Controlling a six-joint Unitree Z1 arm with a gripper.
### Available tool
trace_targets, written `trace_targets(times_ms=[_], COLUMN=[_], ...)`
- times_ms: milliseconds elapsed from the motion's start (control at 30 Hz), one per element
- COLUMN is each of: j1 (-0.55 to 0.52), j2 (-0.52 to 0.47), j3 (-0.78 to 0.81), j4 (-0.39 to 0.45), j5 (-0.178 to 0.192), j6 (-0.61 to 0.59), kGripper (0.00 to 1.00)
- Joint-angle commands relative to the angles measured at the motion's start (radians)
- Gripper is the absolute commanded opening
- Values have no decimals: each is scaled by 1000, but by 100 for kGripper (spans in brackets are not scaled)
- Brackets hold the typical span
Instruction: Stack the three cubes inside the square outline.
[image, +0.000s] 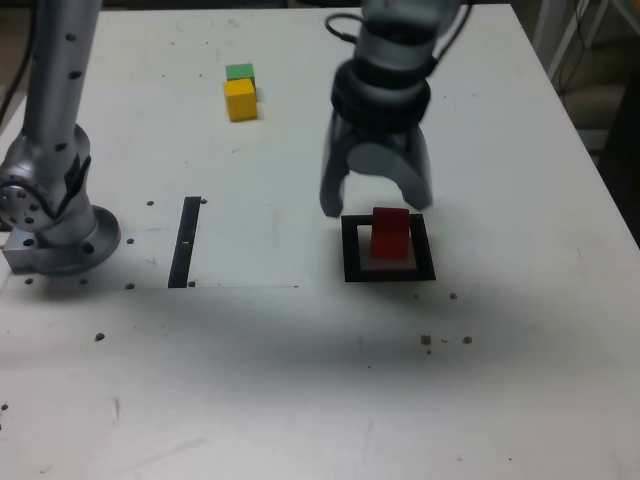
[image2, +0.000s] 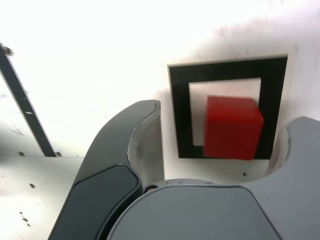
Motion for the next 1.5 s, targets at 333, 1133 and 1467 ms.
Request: trace_targets(times_ms=[333,1133,1467], j1=[167,616,762], j2=[-138,-203,-207], j3=[120,253,265], j4=[77,34,-5], j5=[20,91,100], j6=[70,417,585], kGripper=[100,100,100])
